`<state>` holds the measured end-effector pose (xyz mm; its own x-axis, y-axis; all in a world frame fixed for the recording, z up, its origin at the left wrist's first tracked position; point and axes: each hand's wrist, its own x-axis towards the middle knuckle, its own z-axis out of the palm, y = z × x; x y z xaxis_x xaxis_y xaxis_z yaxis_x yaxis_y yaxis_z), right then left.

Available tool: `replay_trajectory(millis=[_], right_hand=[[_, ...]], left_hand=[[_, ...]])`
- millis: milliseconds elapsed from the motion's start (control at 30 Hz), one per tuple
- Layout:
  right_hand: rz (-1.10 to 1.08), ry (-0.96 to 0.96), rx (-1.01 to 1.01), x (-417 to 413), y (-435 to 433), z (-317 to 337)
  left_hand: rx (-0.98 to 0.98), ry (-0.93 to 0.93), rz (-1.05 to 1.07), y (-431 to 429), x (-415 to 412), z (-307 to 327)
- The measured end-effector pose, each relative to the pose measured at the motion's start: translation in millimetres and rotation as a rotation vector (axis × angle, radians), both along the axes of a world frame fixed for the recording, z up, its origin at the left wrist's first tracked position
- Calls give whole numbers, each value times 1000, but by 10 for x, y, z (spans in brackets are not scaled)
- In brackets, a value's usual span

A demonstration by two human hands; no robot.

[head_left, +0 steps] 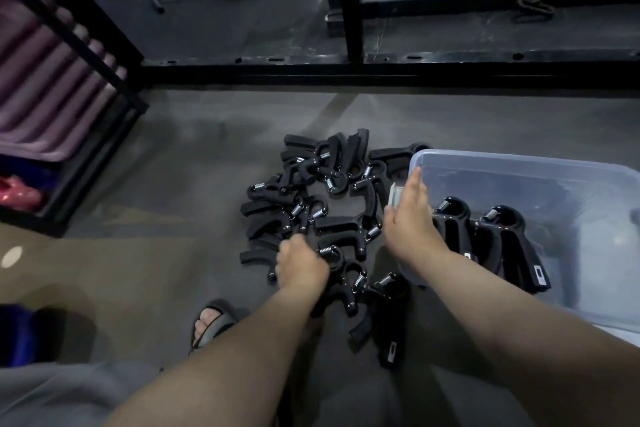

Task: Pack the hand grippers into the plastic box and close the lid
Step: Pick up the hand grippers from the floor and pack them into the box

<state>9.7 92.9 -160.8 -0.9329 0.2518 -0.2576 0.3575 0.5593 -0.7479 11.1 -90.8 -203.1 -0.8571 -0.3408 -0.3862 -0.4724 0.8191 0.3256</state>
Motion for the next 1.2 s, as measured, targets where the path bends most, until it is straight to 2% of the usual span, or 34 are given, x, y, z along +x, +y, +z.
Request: replay_trajectory(millis=[100,167,300,433,467,600,767,933,1000,1067,1133,1200], right_hand=[[2,6,-2,10,-3,-7],[5,11,-2,19,7,-15],[5,28,-2,21,17,-29],[7,35,-13,33,19,-23],[8,38,-18,38,21,-18],[15,37,-65,39,40,-14],[54,12,-150,37,102,-20],[185,-24,-211,91,276,-5],[169,-15,-286,106,386,28],[20,-37,-430,118,503,107],[-165,-50,-659,110,616,238],[-253,-5,-856,107,720,388]], left_hand=[[-55,-323,30,-285,1,-168],[-51,-402,-60,-343,39,-263],[-196,-388,-207,-341,88,-302],[-365,-235,-348,-308,108,-233],[-319,-175,-317,-303,100,-209],[197,-11,-14,-130,-49,-74],[668,6,372,302,-267,281],[734,83,247,618,-332,580],[723,128,177,743,-336,650],[679,188,87,863,-328,704],[617,221,-36,993,-292,795],[554,228,-186,1134,-228,903]])
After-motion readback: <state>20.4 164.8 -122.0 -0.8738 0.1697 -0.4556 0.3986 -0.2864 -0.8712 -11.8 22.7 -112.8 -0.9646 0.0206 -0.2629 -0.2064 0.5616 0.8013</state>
